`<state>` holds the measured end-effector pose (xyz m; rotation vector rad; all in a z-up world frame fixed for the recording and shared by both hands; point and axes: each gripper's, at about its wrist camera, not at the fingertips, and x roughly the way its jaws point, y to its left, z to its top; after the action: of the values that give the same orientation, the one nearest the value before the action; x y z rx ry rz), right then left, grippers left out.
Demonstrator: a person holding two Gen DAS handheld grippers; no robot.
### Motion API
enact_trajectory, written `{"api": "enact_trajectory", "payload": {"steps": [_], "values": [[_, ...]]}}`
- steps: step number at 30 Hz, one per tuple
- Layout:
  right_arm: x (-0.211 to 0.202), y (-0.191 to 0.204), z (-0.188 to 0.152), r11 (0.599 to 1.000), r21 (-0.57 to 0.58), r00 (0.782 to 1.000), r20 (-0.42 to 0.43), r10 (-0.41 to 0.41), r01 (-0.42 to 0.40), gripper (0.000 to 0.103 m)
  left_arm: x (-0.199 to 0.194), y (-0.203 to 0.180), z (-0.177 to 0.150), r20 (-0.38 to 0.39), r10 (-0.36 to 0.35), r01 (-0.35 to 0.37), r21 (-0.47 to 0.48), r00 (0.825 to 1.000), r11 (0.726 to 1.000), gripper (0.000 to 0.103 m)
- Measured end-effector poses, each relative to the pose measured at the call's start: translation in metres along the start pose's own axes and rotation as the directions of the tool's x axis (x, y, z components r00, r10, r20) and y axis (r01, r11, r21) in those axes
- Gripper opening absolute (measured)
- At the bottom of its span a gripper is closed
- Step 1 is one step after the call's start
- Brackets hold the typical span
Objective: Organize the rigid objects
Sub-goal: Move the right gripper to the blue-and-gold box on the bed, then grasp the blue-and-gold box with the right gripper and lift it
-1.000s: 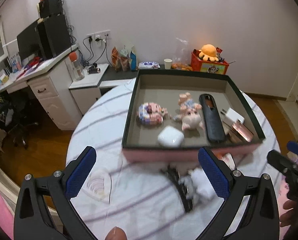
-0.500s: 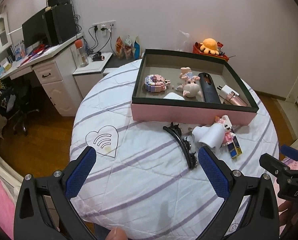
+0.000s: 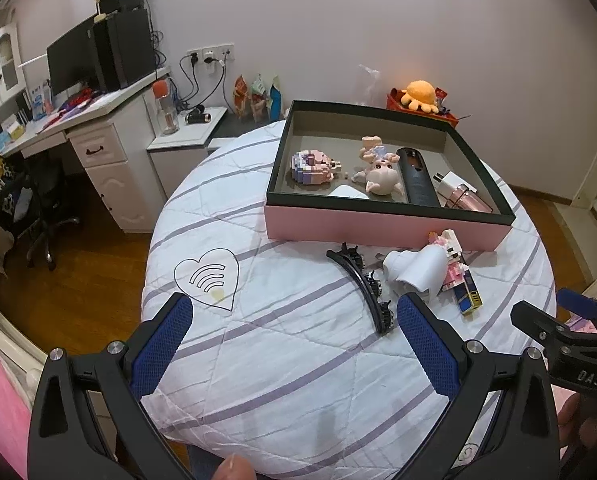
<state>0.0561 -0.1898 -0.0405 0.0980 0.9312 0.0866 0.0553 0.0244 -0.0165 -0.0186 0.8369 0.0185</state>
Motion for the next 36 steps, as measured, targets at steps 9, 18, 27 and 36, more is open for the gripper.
{"api": "enact_trajectory", "payload": {"steps": [9,18,27,36], "values": [[0.031,-0.001,0.007,1.0,-0.008,0.999,-0.037,-0.022,0.021,0.098,0.018,0.001,0.004,-0.029,0.005,-0.005,-0.007,1.0,1.0,0.103],[0.066,0.004,0.007,0.999,-0.042,0.994,-0.107,-0.013,0.008,0.072,0.04,0.003,0.009,-0.063,0.008,-0.009,-0.012,0.998,1.0,0.103],[0.073,0.012,0.012,0.996,-0.091,0.996,-0.089,-0.022,0.014,0.052,0.053,0.001,0.014,-0.078,0.003,-0.004,-0.01,0.997,1.0,0.103],[0.072,0.023,0.008,0.99,-0.142,0.998,-0.064,-0.015,0.005,0.019,0.056,-0.003,0.016,-0.083,-0.004,0.004,-0.008,0.997,1.0,0.103]]}}
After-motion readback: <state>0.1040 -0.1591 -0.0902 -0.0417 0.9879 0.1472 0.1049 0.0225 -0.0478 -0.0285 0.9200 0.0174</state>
